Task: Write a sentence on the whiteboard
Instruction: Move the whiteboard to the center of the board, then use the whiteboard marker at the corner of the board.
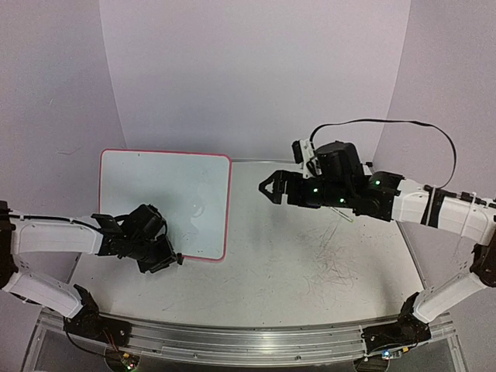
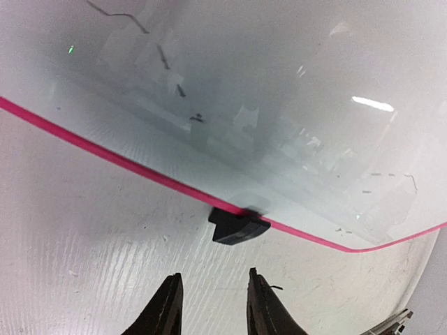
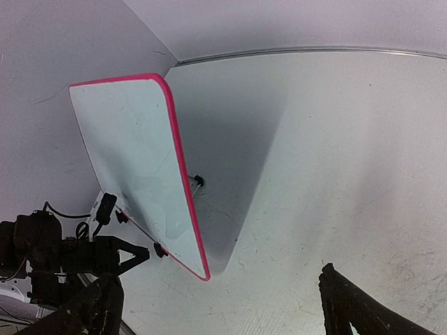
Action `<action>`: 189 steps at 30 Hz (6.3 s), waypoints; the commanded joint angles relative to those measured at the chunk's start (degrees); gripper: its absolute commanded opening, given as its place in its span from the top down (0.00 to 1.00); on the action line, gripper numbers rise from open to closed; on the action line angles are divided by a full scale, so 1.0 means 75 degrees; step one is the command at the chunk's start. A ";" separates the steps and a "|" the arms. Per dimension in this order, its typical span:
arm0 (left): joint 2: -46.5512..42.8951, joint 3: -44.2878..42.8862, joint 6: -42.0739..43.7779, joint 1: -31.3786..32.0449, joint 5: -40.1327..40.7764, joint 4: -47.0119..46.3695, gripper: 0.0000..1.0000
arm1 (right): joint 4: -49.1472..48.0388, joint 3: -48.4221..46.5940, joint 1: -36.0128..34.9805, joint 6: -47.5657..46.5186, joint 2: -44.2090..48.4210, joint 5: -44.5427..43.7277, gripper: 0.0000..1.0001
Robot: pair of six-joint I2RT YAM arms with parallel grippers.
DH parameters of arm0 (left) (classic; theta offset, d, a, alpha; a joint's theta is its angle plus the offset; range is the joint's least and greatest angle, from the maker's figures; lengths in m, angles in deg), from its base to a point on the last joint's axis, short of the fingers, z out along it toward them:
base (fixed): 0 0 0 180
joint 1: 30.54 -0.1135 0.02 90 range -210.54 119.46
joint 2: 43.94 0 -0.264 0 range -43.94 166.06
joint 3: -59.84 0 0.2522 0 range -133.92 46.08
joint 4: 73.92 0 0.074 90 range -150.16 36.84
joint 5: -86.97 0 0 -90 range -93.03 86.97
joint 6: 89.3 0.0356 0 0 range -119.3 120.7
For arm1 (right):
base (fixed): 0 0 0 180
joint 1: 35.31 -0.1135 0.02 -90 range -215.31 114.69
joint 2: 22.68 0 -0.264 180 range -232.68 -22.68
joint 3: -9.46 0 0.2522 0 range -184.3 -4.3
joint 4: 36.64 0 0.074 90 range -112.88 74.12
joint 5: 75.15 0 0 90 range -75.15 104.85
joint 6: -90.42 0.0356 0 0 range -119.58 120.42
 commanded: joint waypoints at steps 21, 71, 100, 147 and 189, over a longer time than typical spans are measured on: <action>-0.4863 -0.2851 0.3054 -0.0023 0.1564 0.3035 0.42 | -0.0008 -0.5267 -0.3812 0.3602 -0.6870 -0.3146 0.29; -0.5870 -0.3430 0.3077 -0.0023 0.2072 0.3490 0.19 | 0.0420 -0.5140 -0.2914 0.1863 -0.7997 -0.4405 1.00; -0.5219 -0.2648 0.2955 -0.0023 0.1688 0.2015 0.18 | -0.2935 0.3201 -0.1572 0.0482 -0.3156 -0.5182 1.00; -0.4031 -0.2087 0.3238 -0.0023 0.1376 0.0713 0.14 | 0.0036 0.0438 0.5969 -0.2995 -0.1834 0.0383 0.31; -0.4160 -0.2275 0.3131 -0.0023 0.0393 0.0483 0.13 | -0.0538 0.0903 0.5410 -0.3188 -0.1426 -0.1044 1.00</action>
